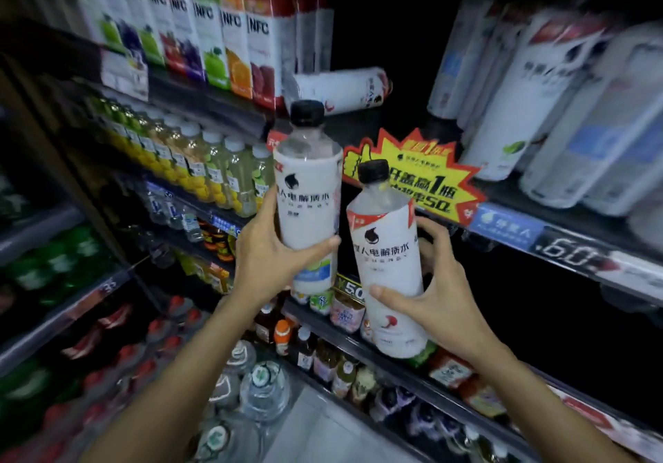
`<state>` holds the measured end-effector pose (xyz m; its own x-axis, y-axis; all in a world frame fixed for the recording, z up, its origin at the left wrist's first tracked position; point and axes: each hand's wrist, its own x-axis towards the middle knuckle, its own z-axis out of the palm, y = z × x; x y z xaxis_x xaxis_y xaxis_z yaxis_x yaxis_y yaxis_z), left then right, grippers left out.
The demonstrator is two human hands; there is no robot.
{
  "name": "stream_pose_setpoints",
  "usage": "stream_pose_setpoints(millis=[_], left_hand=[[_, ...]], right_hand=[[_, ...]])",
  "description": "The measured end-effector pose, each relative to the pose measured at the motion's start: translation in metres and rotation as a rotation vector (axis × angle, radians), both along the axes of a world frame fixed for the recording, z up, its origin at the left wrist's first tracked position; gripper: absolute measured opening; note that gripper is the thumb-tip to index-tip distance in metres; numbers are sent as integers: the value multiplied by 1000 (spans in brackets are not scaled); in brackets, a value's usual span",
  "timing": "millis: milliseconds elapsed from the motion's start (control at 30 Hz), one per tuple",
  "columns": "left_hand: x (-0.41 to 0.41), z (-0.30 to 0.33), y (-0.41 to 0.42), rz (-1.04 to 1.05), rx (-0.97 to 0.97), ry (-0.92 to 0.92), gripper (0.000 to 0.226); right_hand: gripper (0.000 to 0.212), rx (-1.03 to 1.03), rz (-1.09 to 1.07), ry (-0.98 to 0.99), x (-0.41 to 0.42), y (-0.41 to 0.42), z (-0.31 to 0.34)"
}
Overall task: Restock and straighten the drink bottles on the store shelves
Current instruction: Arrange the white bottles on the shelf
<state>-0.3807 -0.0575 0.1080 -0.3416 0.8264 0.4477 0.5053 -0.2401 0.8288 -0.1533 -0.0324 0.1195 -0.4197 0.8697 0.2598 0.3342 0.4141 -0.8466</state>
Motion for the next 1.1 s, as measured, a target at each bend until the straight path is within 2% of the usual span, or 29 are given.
stream_pose_setpoints(millis=[67,167,267,400,533,767,1000,1100], left_hand=[[1,40,-9,-44,-29,4,67],[-1,92,-10,-71,3,76,71],[-3,130,3,-70,136,118,85],[-8,158,44,-43,312,164,86],[-15,154,102,-84,314,235,88],[-14,136,158,-104,204,281,95],[3,145,210,-124,146,265,82],[14,148,233,-183,106,255,81]], right_hand=[[82,-31,34,64,4,-11,32],[77,-21,54,147,7,-16,78],[82,152,13,175,8,-7,122],[83,342,-108,301,0,17,159],[84,444,-286,316,-21,57,163],[91,394,-492,96,-43,114,127],[108,334,-581,-47,-52,133,133],[109,376,-627,-226,-54,133,139]])
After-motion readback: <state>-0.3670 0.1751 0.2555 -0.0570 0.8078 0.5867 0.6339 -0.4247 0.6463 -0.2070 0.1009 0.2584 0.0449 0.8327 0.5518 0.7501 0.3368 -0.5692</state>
